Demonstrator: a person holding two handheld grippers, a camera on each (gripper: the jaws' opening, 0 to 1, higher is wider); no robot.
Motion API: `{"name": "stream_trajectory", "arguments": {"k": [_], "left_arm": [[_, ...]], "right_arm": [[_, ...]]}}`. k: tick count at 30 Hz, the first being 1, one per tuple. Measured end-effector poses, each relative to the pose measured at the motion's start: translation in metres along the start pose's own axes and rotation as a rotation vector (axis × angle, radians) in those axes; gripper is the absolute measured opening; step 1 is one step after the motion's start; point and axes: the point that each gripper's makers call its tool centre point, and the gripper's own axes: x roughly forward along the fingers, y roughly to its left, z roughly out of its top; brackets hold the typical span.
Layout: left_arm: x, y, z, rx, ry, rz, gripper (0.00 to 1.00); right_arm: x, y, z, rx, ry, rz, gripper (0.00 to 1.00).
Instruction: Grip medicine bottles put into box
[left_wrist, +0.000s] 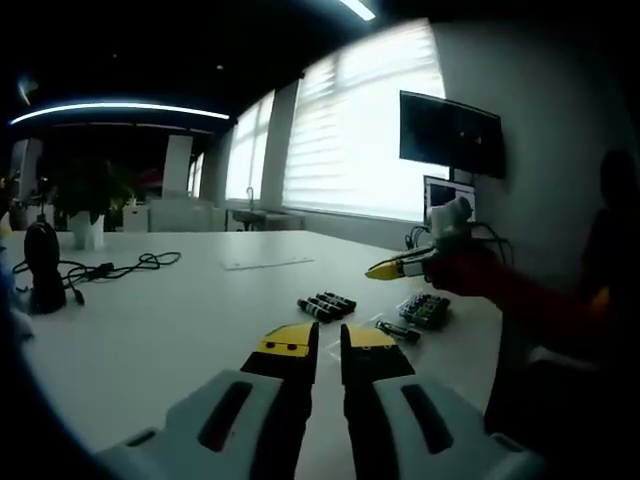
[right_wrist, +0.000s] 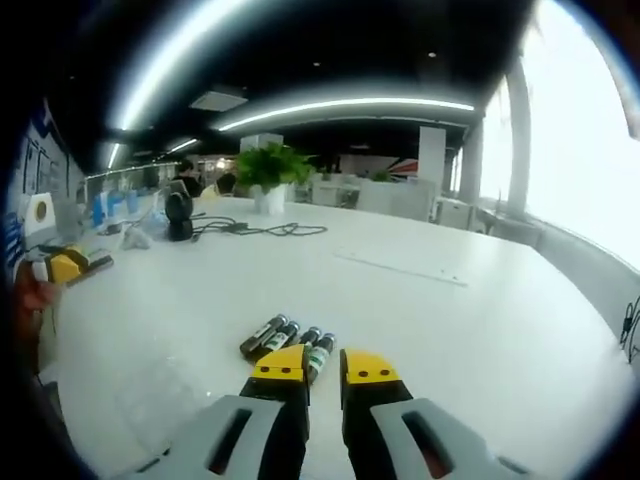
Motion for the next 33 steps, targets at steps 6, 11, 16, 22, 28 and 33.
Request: {"name": "stream_trajectory", "arguments": {"k": [6, 11, 16, 22, 28, 33], "left_arm": [[-0.002, 0.002, 0.005, -0.001, -0.017, 0.010, 0.04], [-0.002, 0.002, 0.001, 0.026, 0.007, 0.013, 0.04], [-0.002, -0.005, 0.001, 0.043, 0.009, -0.018, 0.04], [-0.002, -0.001, -0.003, 0.059, 0.042, 0.006, 0.04], [-0.002, 0.001, -0.006, 0.059, 0.053, 0.012, 0.04], [-0.003, 0.001, -0.007, 0.056, 0.057, 0.007, 0.04]], "right_arm": [[0.017, -0.006, -0.001, 0.032, 0.046, 0.003, 0.07], [0.027, 0.001, -0.008, 0.034, 0.097, 0.023, 0.07], [0.032, 0.004, -0.007, 0.019, 0.104, 0.023, 0.07], [0.042, 0.009, -0.009, -0.011, 0.146, 0.033, 0.07], [0.050, 0.009, -0.019, -0.005, 0.193, 0.029, 0.09], [0.051, 0.010, -0.022, 0.008, 0.205, 0.014, 0.09]]}}
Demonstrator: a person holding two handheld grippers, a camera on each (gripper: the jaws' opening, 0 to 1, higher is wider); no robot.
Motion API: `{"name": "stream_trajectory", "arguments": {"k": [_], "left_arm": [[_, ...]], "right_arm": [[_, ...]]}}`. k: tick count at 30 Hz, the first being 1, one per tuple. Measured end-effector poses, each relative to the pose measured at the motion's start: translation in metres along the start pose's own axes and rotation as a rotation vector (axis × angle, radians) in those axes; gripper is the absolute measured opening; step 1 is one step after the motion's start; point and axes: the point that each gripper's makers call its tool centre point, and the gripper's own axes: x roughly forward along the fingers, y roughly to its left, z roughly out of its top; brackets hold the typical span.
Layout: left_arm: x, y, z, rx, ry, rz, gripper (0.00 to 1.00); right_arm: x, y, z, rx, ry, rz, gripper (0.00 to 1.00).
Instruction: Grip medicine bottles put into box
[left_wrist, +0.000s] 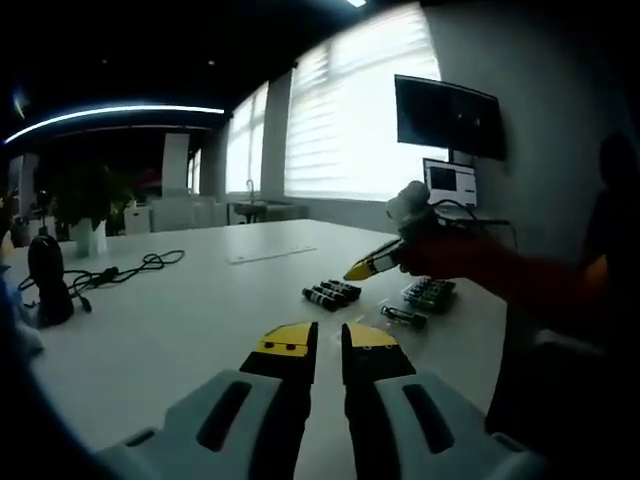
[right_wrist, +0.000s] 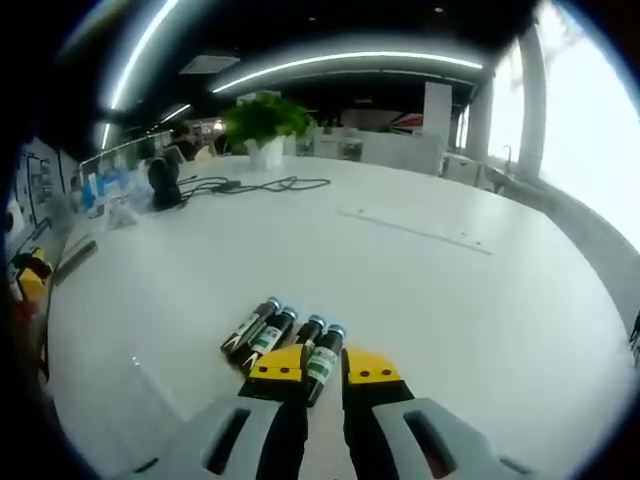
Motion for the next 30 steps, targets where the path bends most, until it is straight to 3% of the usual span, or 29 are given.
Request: {"name": "stream_trajectory", "arguments": {"k": [25, 30], "left_arm": [[-0.003, 0.000, 0.003, 0.025, 0.004, 0.000, 0.04], [-0.005, 0.002, 0.003, 0.026, 0.004, 0.004, 0.04]], "right_arm": [[0.017, -0.005, -0.020, -0.010, 0.140, -0.093, 0.10], [0.017, -0.007, -0.023, -0.017, 0.140, -0.107, 0.09]]}}
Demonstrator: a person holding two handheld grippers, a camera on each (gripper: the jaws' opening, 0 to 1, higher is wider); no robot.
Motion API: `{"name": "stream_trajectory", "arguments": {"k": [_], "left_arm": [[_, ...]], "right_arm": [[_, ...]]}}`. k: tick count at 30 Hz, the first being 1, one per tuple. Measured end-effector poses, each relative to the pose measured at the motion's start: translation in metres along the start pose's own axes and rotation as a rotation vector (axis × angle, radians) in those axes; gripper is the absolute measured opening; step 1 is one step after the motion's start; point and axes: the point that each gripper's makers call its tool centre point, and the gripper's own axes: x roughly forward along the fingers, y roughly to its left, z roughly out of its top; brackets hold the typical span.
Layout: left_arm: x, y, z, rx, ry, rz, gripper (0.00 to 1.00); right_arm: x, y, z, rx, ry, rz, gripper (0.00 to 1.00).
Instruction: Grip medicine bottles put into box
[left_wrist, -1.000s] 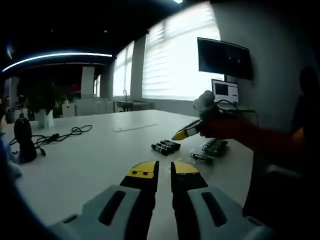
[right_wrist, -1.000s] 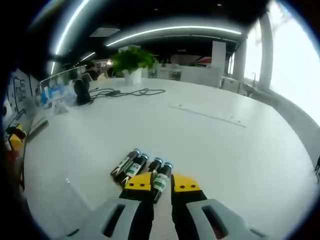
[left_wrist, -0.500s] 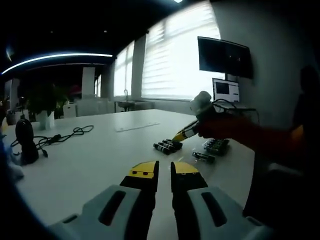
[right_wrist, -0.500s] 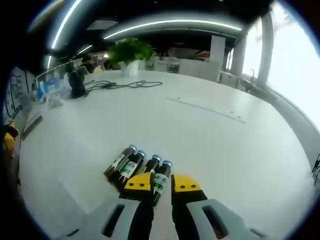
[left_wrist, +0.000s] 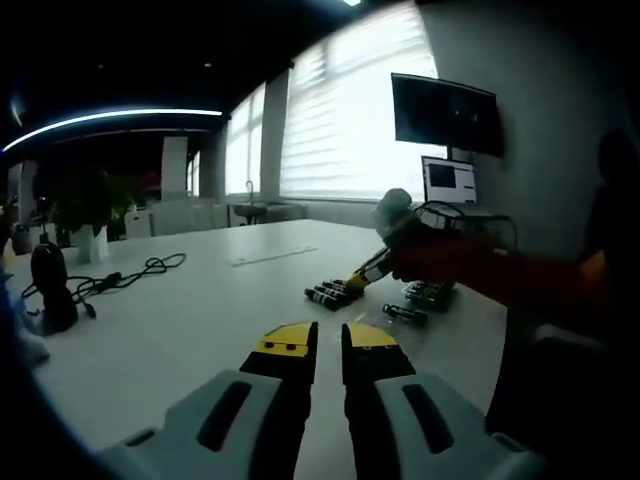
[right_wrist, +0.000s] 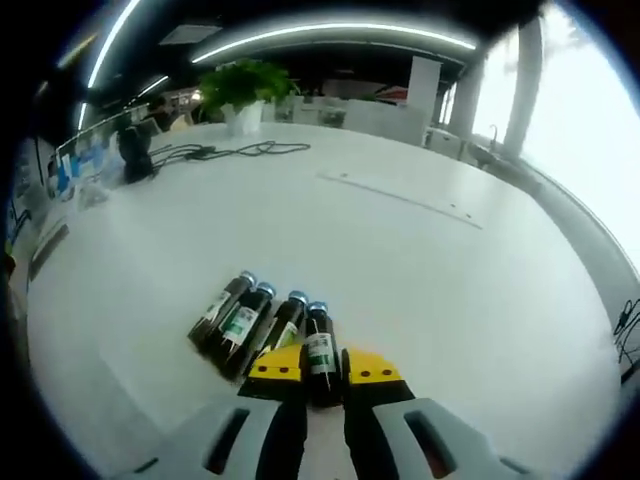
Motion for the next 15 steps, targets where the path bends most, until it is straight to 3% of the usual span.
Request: {"name": "stream_trajectory", "arguments": {"k": [15], "left_arm": [[0.0009, -0.0006, -0.0014, 0.001, 0.004, -0.006, 0.04]], "right_arm": [[-0.0004, -0.0006, -0.0003, 0.006, -0.016, -0.005, 0.07]]}}
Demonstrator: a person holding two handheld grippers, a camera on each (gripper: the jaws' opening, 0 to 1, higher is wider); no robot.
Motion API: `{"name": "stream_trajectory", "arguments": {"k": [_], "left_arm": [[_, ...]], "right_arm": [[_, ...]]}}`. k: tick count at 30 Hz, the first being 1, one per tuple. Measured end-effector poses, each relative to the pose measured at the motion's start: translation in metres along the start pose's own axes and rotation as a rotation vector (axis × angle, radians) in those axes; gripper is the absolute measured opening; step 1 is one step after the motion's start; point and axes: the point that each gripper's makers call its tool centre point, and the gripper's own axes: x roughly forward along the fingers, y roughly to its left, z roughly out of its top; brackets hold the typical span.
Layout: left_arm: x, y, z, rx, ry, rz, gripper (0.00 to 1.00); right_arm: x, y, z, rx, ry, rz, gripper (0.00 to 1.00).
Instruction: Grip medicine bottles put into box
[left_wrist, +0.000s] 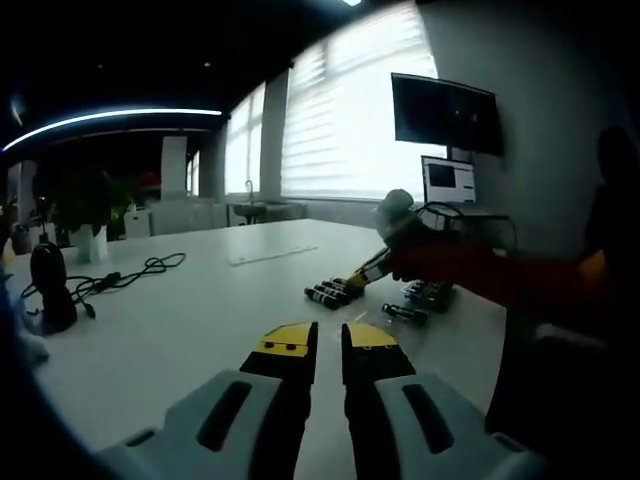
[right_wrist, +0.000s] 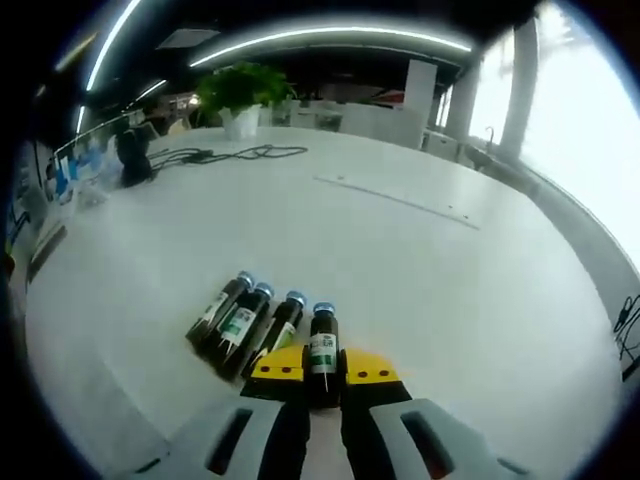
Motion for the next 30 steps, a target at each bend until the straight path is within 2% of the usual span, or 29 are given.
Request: {"name": "stream_trajectory", "arguments": {"k": [6, 15, 20, 30], "left_arm": [[0.001, -0.001, -0.001, 0.002, 0.002, -0.004, 0.04], [-0.001, -0.001, 0.001, 0.012, -0.002, -0.005, 0.04], [-0.002, 0.002, 0.000, 0.017, 0.001, 0.004, 0.04], [-0.002, -0.002, 0.001, 0.027, -0.002, -0.009, 0.04]], "right_arm": [[0.001, 0.000, 0.001, -0.021, -0.003, 0.004, 0.06], [0.001, -0.002, 0.001, 0.007, 0.010, -0.012, 0.05], [-0.007, -0.002, 0.010, 0.004, -0.032, -0.033, 0.05], [-0.014, -0.001, 0.013, 0.006, -0.047, -0.039, 0.06]]}}
